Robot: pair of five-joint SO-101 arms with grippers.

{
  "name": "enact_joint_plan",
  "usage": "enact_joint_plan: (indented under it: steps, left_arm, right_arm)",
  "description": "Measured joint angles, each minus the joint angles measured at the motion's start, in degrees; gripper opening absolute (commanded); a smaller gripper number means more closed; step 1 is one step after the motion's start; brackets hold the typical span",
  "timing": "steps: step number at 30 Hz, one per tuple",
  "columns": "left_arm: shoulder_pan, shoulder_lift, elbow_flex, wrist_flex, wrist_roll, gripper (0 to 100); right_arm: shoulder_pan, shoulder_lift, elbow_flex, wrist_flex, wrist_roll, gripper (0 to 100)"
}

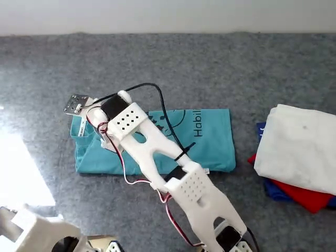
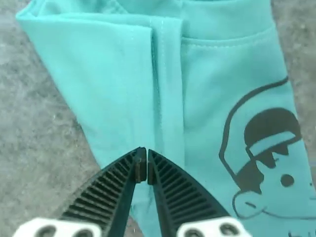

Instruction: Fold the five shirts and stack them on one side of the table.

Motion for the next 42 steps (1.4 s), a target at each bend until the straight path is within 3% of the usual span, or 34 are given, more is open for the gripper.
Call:
enact_joint_plan:
  steps: [15, 21, 25, 31, 42]
  left_arm:
    - [0.0, -14.9, 0.0, 0.0, 0.6, 1]
    - [0.3, -15.3, 0.0, 0.1, 5.8, 1]
    - [1.9, -15.4, 0.0, 2.5, 7.2, 1]
    - [4.7, -15.4, 0.0, 3.3, 7.5, 1]
    - [5.0, -15.4, 0.0, 3.3, 7.5, 1]
  right_arm:
    - [21.8, -39.6, 40.1, 0.0, -4.0, 1.6]
    - [31.8, -49.3, 55.7, -7.3, -9.4, 21.4]
    - [36.7, -50.2, 66.0, -15.6, -16.6, 27.8]
    - [37.5, -46.2, 72.7, -27.7, -27.0, 29.2]
    - [38.0, -35.2, 72.7, -35.1, -28.4, 29.2]
